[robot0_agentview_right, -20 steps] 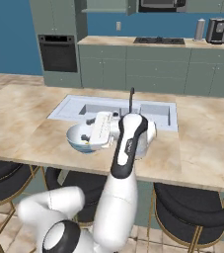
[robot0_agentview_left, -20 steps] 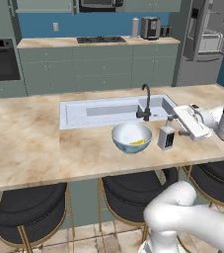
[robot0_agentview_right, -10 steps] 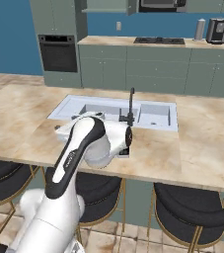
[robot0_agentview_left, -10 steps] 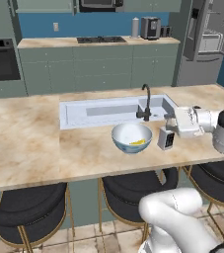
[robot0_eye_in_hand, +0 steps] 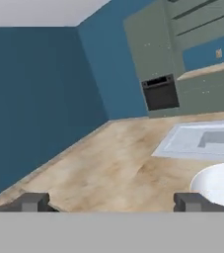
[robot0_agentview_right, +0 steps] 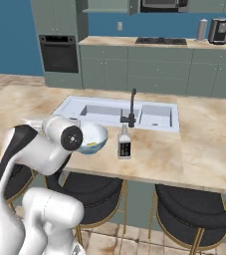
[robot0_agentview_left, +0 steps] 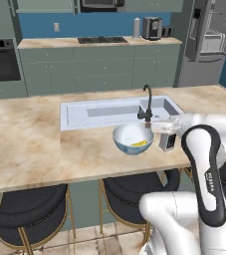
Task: There is a bowl on the dining counter. Grab a lemon wedge from the fridge and place it in the bowl. Then get the liquor bottle and glass cup from the cabinet and place them next to the bowl.
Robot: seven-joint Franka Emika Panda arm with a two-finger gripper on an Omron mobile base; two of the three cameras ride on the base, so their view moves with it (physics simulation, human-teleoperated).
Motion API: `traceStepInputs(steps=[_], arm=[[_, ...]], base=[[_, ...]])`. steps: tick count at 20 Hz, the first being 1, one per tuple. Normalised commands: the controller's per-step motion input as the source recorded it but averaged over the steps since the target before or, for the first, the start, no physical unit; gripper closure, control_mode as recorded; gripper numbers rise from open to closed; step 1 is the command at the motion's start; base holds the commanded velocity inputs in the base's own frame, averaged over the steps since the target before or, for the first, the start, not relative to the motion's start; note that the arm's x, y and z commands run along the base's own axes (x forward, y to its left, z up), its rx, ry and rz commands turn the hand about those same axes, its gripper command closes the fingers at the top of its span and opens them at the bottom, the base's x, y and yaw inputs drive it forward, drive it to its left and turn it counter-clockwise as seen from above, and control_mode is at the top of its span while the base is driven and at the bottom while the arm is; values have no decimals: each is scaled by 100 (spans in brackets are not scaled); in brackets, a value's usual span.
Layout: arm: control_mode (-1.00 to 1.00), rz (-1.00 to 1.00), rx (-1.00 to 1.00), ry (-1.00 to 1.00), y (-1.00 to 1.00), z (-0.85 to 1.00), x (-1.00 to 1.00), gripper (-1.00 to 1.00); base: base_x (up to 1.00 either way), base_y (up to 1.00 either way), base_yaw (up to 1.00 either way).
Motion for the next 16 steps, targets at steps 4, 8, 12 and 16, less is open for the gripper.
traceStepInputs(steps=[4,8,12,16], arm=[[-100,-43,0,36,36,13,-11,-100],[-100,-41,0,39,42,2,-11,-100],[-100,-39,0,41,40,0,-13,-100],[-100,-36,0,39,26,0,-18,-100]], base=[[0,0,0],[0,0,0],[0,0,0],[0,0,0]])
